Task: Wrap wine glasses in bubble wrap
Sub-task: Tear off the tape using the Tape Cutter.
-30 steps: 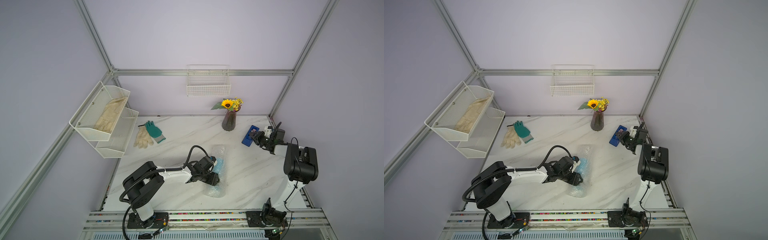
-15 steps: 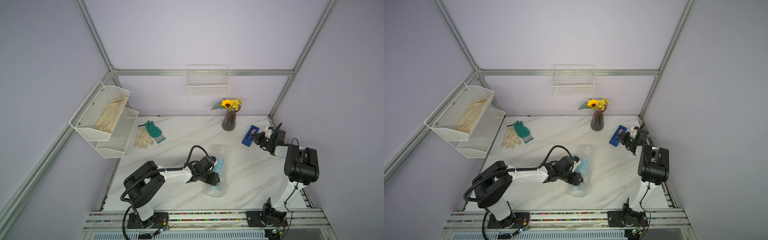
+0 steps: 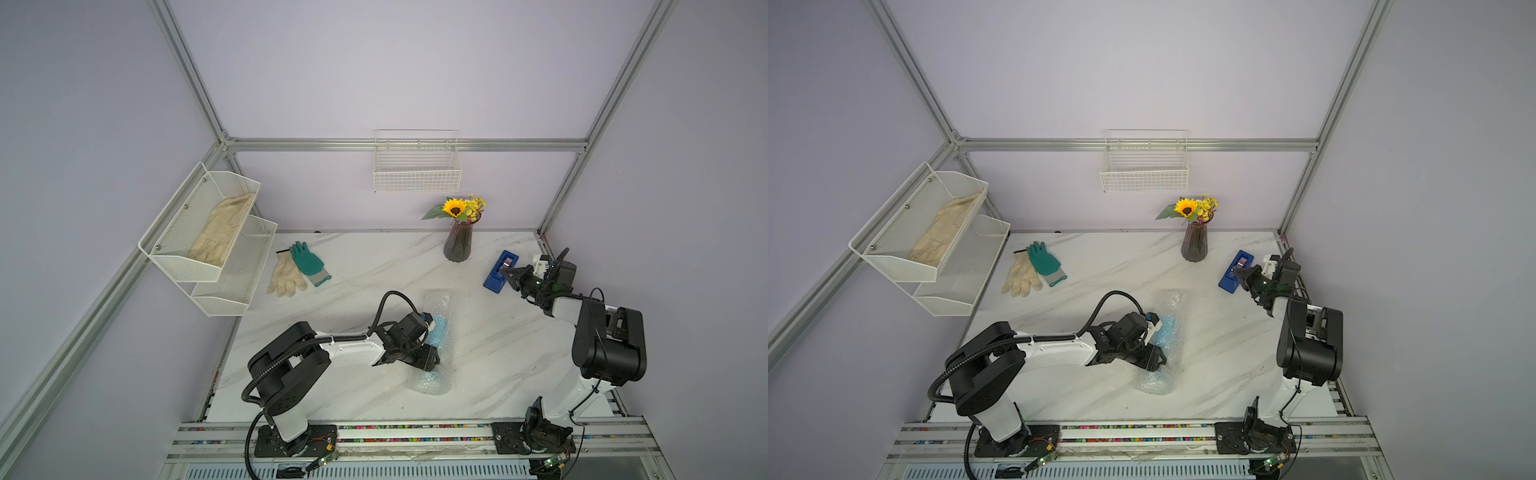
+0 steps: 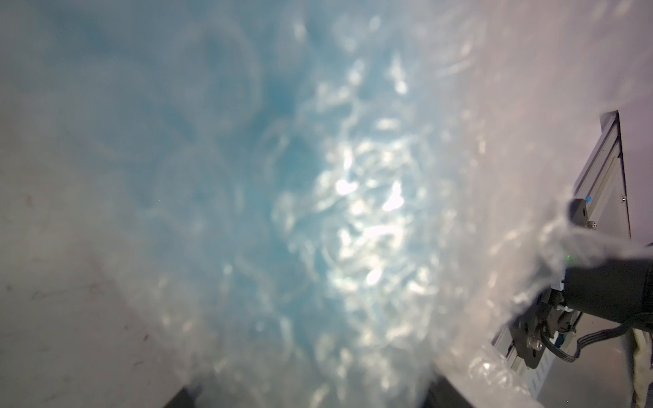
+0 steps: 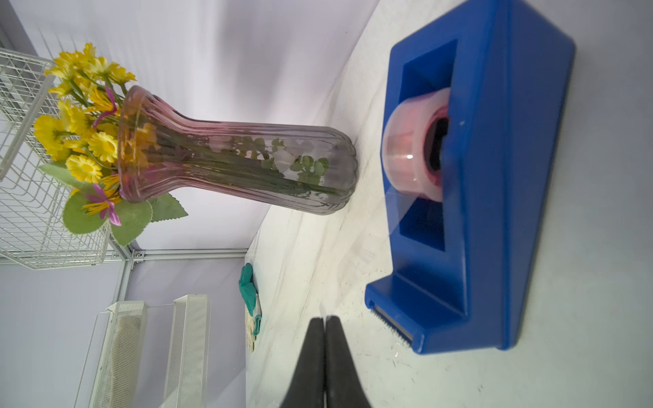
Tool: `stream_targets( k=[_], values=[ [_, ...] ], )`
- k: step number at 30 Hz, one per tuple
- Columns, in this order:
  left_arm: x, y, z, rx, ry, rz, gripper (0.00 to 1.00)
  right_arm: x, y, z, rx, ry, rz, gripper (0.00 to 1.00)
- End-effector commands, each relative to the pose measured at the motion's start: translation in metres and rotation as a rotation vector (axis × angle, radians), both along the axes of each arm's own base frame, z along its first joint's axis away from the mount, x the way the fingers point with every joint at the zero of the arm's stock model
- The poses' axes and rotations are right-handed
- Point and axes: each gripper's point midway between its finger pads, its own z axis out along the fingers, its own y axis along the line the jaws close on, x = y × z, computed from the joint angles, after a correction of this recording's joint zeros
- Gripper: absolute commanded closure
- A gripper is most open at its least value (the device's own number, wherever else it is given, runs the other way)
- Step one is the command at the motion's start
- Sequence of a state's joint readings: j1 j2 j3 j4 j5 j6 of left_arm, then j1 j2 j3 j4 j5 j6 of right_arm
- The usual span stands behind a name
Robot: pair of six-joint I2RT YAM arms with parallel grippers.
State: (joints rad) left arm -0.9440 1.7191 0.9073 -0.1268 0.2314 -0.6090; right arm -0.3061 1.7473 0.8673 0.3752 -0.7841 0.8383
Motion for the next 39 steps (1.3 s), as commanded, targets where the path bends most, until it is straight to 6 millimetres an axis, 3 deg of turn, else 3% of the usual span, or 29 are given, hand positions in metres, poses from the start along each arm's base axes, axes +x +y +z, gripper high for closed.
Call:
stream_targets(
  k=[1, 8, 11, 21, 32, 39],
  values=[
    [0.011, -0.017, 0.015, -0.035, -0.035, -0.007, 0.41, -0.013, 0.018, 0.010, 0.005, -0.012, 0.063, 0.94],
    [0.011, -0.020, 0.011, -0.040, -0.024, -0.010, 0.41, -0.024, 0.045, -0.014, 0.000, 0.039, 0.104, 0.95],
    [0.011, -0.021, 0.010, -0.045, -0.019, -0.011, 0.42, -0.027, 0.040, -0.032, -0.036, 0.093, 0.084, 0.95],
    [0.011, -0.022, 0.009, -0.046, -0.021, -0.013, 0.42, -0.038, 0.039, -0.052, -0.043, 0.125, 0.063, 0.97],
    [0.010, -0.022, 0.008, -0.045, -0.019, -0.016, 0.42, -0.049, 0.040, -0.089, -0.044, 0.191, 0.064, 0.98],
    [0.010, -0.022, 0.008, -0.049, -0.018, -0.016, 0.42, -0.048, 0.034, -0.099, -0.062, 0.217, 0.036, 1.00]
  ],
)
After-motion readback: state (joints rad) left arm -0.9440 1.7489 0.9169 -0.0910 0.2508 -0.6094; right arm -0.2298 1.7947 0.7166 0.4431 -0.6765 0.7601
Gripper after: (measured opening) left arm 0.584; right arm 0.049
